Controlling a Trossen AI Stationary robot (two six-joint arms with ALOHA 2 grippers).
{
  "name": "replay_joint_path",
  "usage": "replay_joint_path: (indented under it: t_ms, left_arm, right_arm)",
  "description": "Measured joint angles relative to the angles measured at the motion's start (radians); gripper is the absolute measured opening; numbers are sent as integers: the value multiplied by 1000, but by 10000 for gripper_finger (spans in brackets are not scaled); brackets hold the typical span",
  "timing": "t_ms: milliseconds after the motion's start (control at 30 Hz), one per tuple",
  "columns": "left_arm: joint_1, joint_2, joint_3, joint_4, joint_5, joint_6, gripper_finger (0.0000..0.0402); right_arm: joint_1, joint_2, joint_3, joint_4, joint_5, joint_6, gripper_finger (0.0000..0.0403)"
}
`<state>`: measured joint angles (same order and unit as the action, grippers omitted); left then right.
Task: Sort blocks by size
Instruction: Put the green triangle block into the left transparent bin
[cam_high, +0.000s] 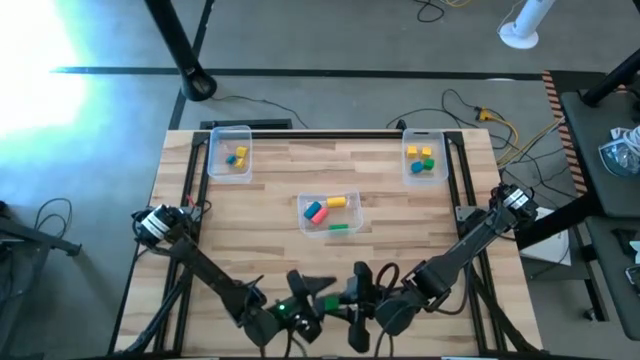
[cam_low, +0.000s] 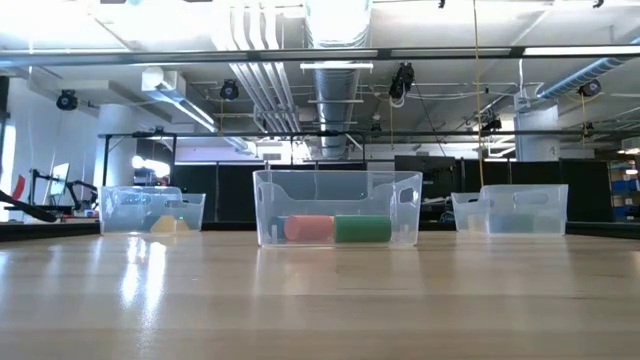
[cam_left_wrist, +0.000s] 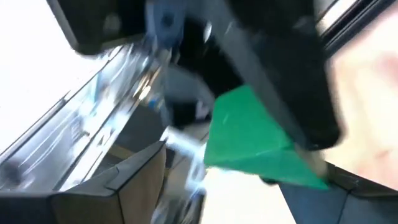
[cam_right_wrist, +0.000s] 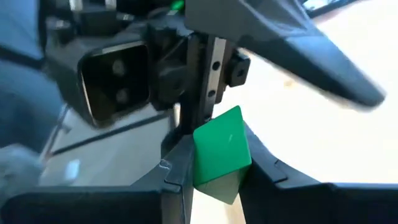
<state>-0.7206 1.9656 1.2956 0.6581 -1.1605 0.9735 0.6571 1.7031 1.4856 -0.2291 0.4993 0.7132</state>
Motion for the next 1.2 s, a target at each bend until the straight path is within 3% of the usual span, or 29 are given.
replay_joint_path:
  t_ms: [100, 300, 500, 667, 867, 1200]
  left_arm:
    - [2, 0, 15, -46, -86, 1, 274]
    - [1, 0, 19, -79, -88, 8, 273]
    - [23, 1, 17, -114, -114, 85, 264]
    - [69, 1, 8, -242, -181, 74, 256]
    - [100, 1, -2, -316, -140, -47, 256]
    - [111, 1, -3, -327, -109, -52, 255]
  right_arm:
    - [0, 0, 0, -1, 78, 0, 83]
    - [-11, 9, 0, -11, 204, -19, 81]
    - [-48, 14, -1, -107, 236, 18, 82]
    - [-70, 14, -2, -154, 284, 9, 81]
    - [-94, 14, -31, -178, 287, 6, 82]
    - [-100, 14, -69, -176, 311, 100, 84]
